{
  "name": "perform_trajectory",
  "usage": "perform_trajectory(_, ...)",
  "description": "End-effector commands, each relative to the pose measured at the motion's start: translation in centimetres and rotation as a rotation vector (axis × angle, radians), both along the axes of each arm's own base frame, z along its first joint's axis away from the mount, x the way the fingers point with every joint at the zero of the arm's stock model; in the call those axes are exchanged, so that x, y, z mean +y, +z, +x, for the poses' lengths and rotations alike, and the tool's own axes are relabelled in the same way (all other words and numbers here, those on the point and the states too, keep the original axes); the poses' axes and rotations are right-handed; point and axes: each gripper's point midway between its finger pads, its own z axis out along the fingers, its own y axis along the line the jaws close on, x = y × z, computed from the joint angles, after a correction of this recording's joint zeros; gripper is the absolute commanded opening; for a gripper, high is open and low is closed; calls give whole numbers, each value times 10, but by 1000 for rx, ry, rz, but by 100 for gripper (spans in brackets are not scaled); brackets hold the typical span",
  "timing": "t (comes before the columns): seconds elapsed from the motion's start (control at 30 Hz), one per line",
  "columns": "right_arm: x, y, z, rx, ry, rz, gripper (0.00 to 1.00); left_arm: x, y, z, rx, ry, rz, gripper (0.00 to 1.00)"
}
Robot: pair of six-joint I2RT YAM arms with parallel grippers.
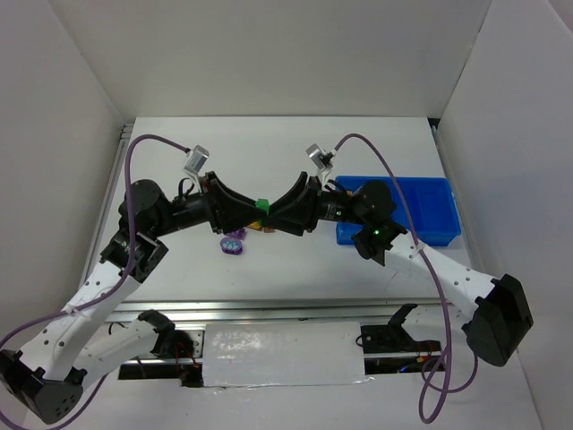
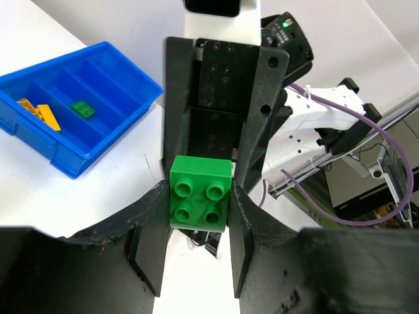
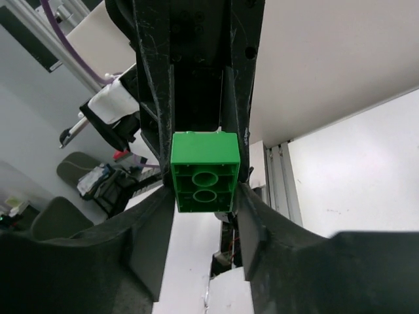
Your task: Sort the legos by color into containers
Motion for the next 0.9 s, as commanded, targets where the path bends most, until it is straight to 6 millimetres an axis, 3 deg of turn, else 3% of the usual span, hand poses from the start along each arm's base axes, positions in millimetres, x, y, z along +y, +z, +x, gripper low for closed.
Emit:
perform_trajectory(0.0,2,27,-10,-78,50,83,51,0,14,-9,-52,-26,-21,0)
perform_trajectory(0.13,4,30,-13,-69,73,92,65,-3,15,-9,-50,-45,-28,0)
perform_trajectory(0.23,4,34,-13,-80,75,96,64,-4,14,-8,-43,-52,-26,0)
perform_trajectory(0.3,2,35,-13,-96,57,97,57,-4,14,-8,-46,-48,-23,0)
perform_trajectory(0.33,1,35,-12,-99,43,90,43,-3,15,-9,-53,-45,-24,0)
perform_trajectory(0.4,1,35,-11,-94,37,87,25,-1,16,-10,-55,-36,-22,0)
perform_trajectory(0.43,1,34,-10,-88,35,86,7,-1,16,-9,-58,-33,-22,0)
perform_trajectory(0.47,2,34,-10,-81,35,85,0,-1,16,-9,-59,-31,-21,0)
perform_trajectory(0.87,6,12,-17,-107,98,58,0,3,31,-4,-72,21,-53,19)
